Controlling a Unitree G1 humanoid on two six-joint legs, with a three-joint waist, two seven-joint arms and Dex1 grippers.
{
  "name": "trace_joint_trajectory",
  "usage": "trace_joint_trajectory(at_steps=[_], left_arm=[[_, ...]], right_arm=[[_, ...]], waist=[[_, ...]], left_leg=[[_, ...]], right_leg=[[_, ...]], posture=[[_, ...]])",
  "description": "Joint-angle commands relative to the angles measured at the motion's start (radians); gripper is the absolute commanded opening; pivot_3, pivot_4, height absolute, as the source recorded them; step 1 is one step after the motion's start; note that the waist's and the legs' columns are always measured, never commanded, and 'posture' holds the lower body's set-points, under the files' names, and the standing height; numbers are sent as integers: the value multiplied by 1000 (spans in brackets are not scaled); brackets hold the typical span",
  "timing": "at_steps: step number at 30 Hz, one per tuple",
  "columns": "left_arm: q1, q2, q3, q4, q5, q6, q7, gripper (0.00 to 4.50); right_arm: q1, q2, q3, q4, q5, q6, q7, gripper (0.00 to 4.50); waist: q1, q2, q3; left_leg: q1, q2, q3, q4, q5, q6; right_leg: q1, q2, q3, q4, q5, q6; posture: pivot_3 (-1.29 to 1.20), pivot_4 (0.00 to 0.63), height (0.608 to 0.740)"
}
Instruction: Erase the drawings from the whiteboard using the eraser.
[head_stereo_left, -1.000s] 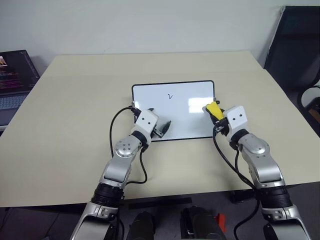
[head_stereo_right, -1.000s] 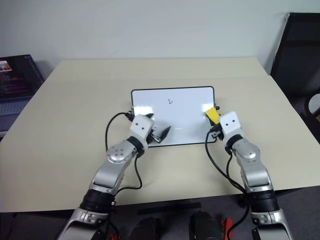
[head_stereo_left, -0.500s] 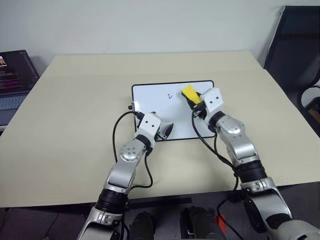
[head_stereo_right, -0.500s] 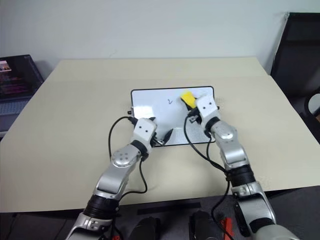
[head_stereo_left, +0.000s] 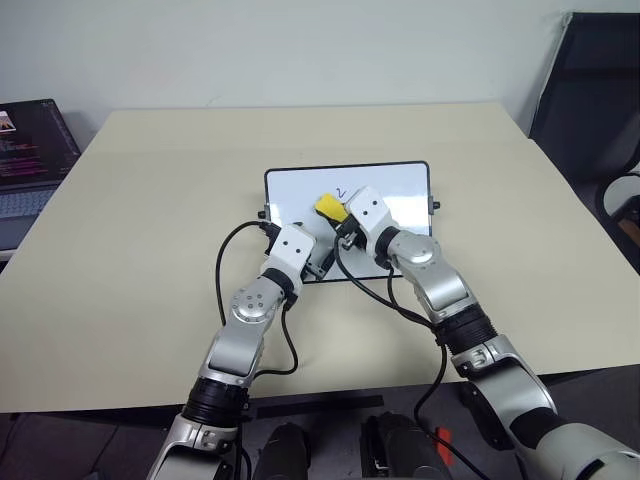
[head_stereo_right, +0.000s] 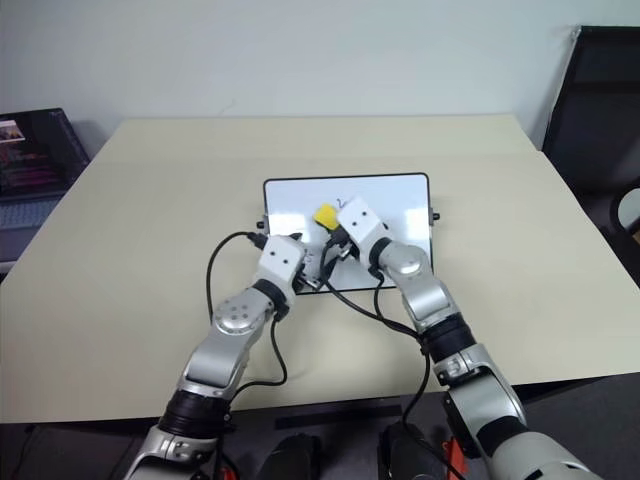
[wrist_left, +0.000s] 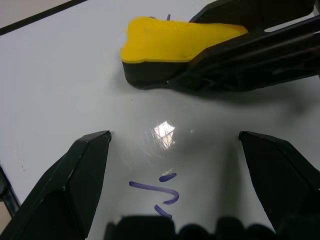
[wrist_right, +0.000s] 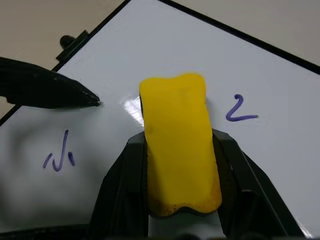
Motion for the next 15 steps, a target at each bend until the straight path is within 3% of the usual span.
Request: trace_joint_trajectory(at_steps=[1,15], left_arm=[[-2,-7,-4,-46,2,1,2,4500],[-28,-10,-5,-18,-1,-5,-13,4500]], right_arm=[[-15,-29,-18,-27,-31,50,-30,1292],[-46,-76,-61,12,-42,58,-115,1292]], waist=[[0,0,0],[1,0,0]], left_leg=[[0,0,0,0,0,0],[1,0,0,1,0,0]], right_leg=[[0,0,0,0,0,0],[1,0,0,1,0,0]], posture=[[0,150,740],[0,150,740]])
